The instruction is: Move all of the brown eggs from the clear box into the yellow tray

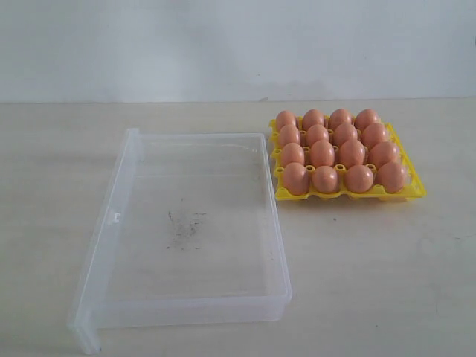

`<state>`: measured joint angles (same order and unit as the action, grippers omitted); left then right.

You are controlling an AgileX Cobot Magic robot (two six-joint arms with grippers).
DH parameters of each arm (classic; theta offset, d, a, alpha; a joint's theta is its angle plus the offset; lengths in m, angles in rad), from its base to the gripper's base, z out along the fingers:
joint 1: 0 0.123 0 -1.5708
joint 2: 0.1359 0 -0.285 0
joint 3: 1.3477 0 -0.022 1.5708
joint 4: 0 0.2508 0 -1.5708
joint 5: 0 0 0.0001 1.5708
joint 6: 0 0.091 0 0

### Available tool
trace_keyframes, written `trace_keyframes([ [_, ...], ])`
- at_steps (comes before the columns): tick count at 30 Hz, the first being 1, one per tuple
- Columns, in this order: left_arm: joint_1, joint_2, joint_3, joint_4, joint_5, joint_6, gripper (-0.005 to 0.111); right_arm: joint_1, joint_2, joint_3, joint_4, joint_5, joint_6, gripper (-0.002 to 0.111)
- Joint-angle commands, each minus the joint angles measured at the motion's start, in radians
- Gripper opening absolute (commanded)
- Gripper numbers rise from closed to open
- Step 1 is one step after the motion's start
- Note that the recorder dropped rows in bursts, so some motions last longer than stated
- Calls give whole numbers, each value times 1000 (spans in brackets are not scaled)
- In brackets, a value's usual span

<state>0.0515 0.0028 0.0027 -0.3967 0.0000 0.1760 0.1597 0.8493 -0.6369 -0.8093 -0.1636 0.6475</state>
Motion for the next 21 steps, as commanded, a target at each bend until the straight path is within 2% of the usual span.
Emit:
trace_keyframes([
  [1,-4,-3,-3,-3,0,6,4,0,-212,96,48,32,-21,0],
  [7,-4,-3,-3,-3,0,6,4,0,-435,346,332,-76,-108,0],
  [10,-4,-3,-3,-3,0,6,4,0,-511,500,632,-194,-303,0],
  [12,-4,-3,-3,-3,0,6,4,0,-594,637,913,-366,-468,0],
  [13,-4,-3,-3,-3,0,6,4,0,-628,637,946,-358,-489,0],
  [14,-4,-3,-3,-3,0,6,4,0,-682,637,969,-226,-591,0],
  [17,-4,-3,-3,-3,0,6,4,0,-722,637,969,-178,-635,0],
  [21,-4,-3,-3,-3,0,6,4,-14,-744,637,967,3,-710,0],
])
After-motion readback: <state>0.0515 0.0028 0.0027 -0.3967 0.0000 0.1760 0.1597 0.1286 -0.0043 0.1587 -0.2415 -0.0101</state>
